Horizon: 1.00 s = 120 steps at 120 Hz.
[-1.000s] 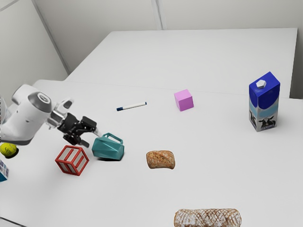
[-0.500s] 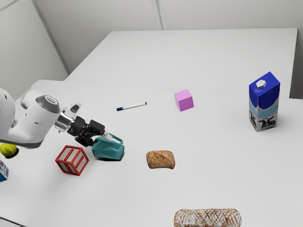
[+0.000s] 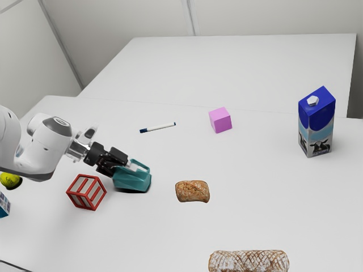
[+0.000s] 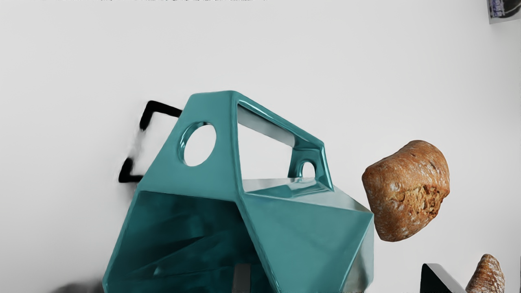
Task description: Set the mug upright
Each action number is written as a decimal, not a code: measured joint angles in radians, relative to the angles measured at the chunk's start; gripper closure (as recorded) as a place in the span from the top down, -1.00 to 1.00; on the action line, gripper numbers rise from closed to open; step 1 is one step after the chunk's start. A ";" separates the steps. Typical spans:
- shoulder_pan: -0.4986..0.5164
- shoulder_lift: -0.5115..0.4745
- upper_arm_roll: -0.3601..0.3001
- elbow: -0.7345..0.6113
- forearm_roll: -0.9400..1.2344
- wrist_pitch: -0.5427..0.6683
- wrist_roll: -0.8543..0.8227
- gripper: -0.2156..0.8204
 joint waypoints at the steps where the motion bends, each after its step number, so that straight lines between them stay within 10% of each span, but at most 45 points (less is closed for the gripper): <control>1: 0.000 0.000 0.000 0.000 0.000 0.000 0.002 0.17; 49: -0.005 -0.008 -0.001 0.006 -0.021 -0.007 0.054 -0.63; 120: -0.048 -0.049 -0.106 0.169 0.284 0.075 0.008 -0.91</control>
